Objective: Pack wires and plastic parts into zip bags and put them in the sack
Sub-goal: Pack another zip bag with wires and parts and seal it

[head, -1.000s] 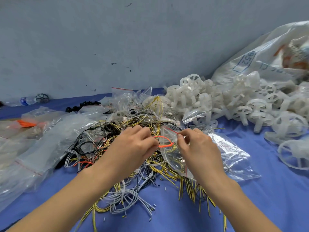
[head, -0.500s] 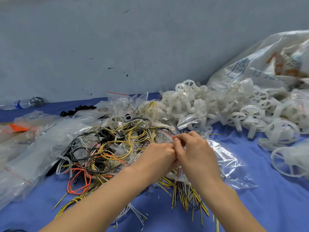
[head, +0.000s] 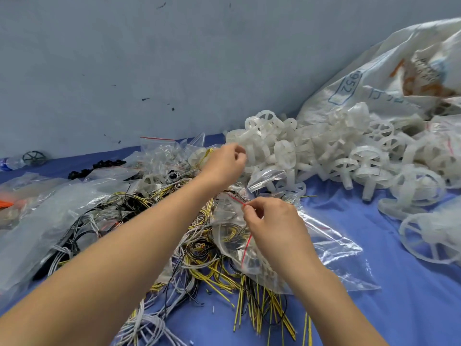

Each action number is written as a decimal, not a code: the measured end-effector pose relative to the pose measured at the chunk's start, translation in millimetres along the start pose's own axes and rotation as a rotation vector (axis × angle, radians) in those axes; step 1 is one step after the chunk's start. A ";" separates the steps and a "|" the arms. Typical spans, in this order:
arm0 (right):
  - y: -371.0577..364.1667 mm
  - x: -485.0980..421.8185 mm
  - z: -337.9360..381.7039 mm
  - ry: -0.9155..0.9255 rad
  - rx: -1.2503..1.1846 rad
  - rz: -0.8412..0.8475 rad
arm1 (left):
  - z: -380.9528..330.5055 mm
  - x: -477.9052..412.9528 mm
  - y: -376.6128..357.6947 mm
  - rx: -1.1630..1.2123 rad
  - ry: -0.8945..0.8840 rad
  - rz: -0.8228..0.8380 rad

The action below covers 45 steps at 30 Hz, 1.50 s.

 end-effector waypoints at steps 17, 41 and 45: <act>13.0 4.7 -13.3 -0.033 -0.102 0.016 | -5.0 -48.7 15.4 0.041 0.294 0.063; 15.1 48.4 49.4 0.166 0.112 -0.158 | 5.4 160.8 18.5 0.898 0.450 0.178; 13.9 51.9 51.1 0.189 0.104 -0.163 | -8.0 149.7 -2.0 1.188 0.623 0.301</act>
Point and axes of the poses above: each hand's wrist, its own x-axis away from the middle knuckle, its own y-axis out of the back of the hand, z = x × y, the point moved 3 cm from there along -x, towards the middle knuckle, and after that the axes turned 11 degrees about x, right-handed, at the moved point
